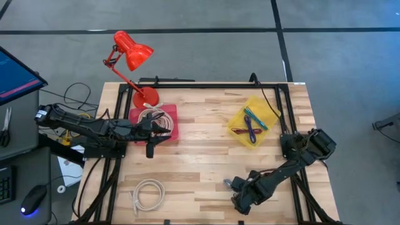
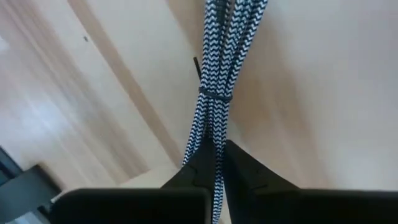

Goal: Pick & Place USB Port
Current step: Put the white USB cable into the yellow bin

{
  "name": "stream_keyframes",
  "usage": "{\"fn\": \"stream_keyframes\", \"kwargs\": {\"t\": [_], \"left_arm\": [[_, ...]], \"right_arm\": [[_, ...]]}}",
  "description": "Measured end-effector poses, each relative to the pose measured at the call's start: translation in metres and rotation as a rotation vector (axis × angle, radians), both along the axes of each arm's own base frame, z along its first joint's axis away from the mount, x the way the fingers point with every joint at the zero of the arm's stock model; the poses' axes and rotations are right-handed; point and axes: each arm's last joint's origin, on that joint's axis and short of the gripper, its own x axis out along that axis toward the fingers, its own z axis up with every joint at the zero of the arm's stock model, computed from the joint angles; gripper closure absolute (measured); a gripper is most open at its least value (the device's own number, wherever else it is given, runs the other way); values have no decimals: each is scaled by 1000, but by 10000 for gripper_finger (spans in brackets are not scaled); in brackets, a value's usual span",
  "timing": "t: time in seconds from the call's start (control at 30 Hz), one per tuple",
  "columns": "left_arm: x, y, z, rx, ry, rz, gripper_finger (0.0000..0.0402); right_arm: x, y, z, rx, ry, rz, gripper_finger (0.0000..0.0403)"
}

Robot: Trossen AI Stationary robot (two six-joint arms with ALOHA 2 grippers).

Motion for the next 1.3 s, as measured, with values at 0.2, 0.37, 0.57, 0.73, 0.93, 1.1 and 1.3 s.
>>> {"fn": "stream_keyframes", "kwargs": {"t": [0.2, 0.37, 0.57, 0.73, 0.93, 1.1, 1.3], "left_arm": [[0, 0, 0, 0, 0, 0, 282], [0, 0, 0, 0, 0, 0, 282], [0, 0, 0, 0, 0, 0, 282], [0, 0, 0, -1, 0, 0, 282], [0, 0, 0, -1, 0, 0, 282], [0, 0, 0, -1, 0, 0, 282], [0, 0, 0, 0, 1, 0, 282]], "right_arm": [[-14, -22, 40, -136, -107, -23, 400], [-29, -46, 72, -256, -190, -109, 401], [-44, -82, 93, -476, -212, -225, 402], [-51, -111, 102, -614, -152, -356, 402], [-46, -135, 105, -737, -165, -470, 403], [-43, -155, 92, -783, -91, -504, 403], [-51, -174, 70, -805, 3, -525, 403]]}}
